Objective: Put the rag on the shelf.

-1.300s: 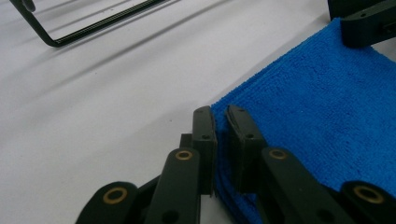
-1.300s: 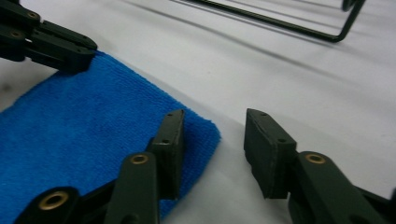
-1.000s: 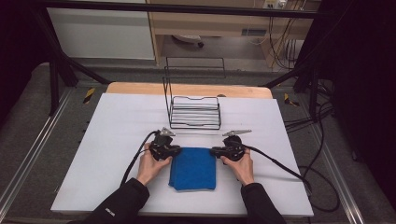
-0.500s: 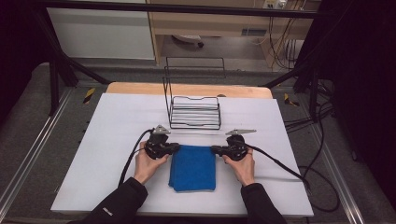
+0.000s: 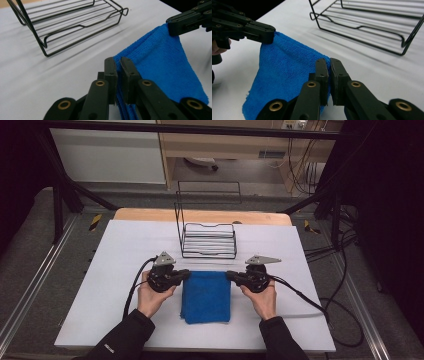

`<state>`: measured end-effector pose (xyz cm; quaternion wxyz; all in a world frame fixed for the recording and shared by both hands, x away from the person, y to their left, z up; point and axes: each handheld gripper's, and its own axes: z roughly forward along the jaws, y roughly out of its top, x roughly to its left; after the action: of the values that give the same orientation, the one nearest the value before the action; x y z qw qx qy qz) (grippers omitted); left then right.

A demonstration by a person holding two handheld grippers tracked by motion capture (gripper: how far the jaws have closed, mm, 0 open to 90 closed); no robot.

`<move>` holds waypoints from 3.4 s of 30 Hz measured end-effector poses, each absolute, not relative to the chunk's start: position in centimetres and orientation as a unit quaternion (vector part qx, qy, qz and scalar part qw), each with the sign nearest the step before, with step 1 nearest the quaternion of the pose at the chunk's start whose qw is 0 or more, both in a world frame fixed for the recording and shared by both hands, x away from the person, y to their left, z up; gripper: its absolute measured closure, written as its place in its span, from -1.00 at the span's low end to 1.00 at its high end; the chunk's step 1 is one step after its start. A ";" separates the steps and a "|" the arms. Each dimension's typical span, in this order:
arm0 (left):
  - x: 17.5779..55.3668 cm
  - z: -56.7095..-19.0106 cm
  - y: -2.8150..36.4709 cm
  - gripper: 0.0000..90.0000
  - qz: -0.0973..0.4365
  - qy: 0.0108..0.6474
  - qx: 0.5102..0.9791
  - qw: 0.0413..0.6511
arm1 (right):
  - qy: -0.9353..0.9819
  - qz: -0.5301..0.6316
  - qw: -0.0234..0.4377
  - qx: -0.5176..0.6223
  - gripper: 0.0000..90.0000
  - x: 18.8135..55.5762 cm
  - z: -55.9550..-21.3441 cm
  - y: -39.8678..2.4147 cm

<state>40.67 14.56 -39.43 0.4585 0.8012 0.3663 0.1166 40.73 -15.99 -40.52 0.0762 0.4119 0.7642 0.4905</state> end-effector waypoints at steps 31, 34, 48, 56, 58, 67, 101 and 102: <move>37.8 -34.1 14.6 0.87 0.174 0.339 0.772 0.508 | 0.744 0.548 0.163 0.346 0.93 38.0 -34.7 -16.5; 37.8 -33.9 14.5 0.86 0.175 0.339 0.770 0.512 | 0.743 0.551 0.171 0.340 0.93 37.8 -34.2 -16.5; 38.6 -31.3 14.4 0.86 0.201 0.330 0.745 0.544 | 0.717 0.577 0.210 0.331 0.93 37.6 -31.5 -16.5; 39.4 -29.6 14.7 0.87 0.218 0.328 0.728 0.562 | 0.701 0.589 0.238 0.324 0.93 38.2 -29.8 -16.0; 39.6 -29.2 14.7 0.87 0.221 0.325 0.725 0.566 | 0.697 0.593 0.240 0.324 0.93 38.2 -29.6 -16.0; 40.5 -27.1 14.2 0.87 0.236 0.319 0.709 0.583 | 0.675 0.606 0.268 0.324 0.93 39.2 -27.5 -16.1; 44.4 -19.7 14.5 0.87 0.279 0.309 0.659 0.626 | 0.639 0.630 0.324 0.298 0.93 43.2 -20.2 -15.3; 44.4 -19.5 14.5 0.87 0.281 0.307 0.657 0.629 | 0.638 0.631 0.326 0.298 0.93 43.3 -20.0 -15.3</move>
<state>44.41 14.50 -19.50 0.6290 0.6569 0.3067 0.2808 43.27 -15.30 -19.98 0.3256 0.2977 0.6381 0.6310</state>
